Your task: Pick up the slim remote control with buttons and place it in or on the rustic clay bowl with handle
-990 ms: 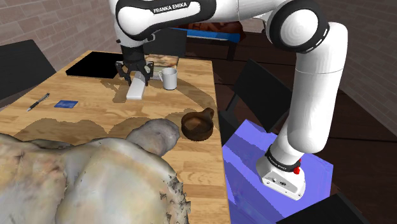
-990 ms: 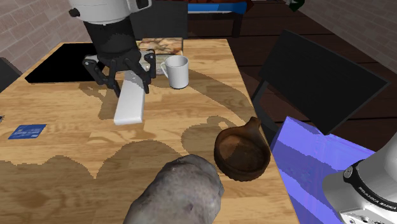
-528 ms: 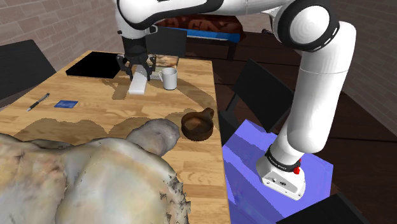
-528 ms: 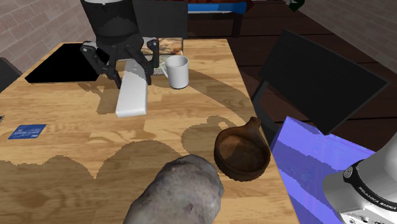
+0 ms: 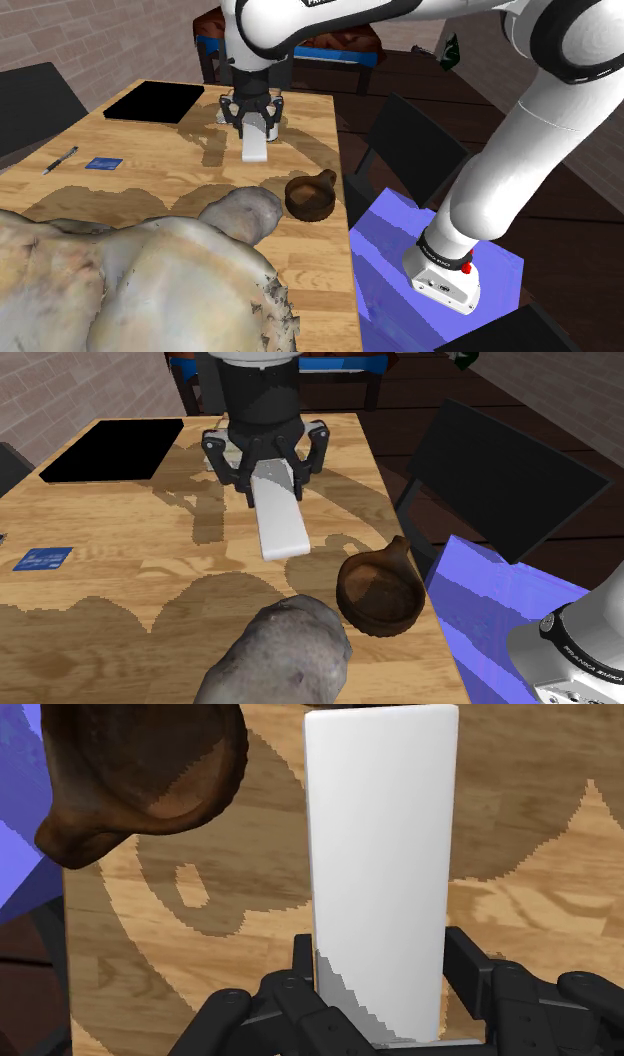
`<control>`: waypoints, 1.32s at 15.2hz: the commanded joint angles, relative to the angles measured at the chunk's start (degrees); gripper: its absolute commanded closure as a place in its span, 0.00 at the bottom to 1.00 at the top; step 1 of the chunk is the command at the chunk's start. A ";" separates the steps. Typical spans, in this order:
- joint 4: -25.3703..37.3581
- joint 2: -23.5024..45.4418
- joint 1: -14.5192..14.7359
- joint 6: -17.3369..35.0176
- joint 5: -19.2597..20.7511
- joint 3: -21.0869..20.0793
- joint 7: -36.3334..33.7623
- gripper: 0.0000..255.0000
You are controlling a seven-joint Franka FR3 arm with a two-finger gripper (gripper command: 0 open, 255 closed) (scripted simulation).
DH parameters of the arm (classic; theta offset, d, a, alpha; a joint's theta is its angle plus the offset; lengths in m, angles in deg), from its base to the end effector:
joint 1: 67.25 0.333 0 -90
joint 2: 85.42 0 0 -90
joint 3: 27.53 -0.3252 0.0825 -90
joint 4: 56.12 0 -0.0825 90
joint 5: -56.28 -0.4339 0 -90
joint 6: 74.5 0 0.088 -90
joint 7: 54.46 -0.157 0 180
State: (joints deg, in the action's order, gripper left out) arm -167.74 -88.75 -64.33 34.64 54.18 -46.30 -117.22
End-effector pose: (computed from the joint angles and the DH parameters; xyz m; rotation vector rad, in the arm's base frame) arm 0.5478 0.2246 0.4471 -2.9167 1.1129 0.0031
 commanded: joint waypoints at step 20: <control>-31.93 -27.64 2.94 4.87 -8.29 1.98 4.73 1.00</control>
State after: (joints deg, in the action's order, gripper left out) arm -198.75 -116.31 -61.44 38.62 45.99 -44.29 -112.61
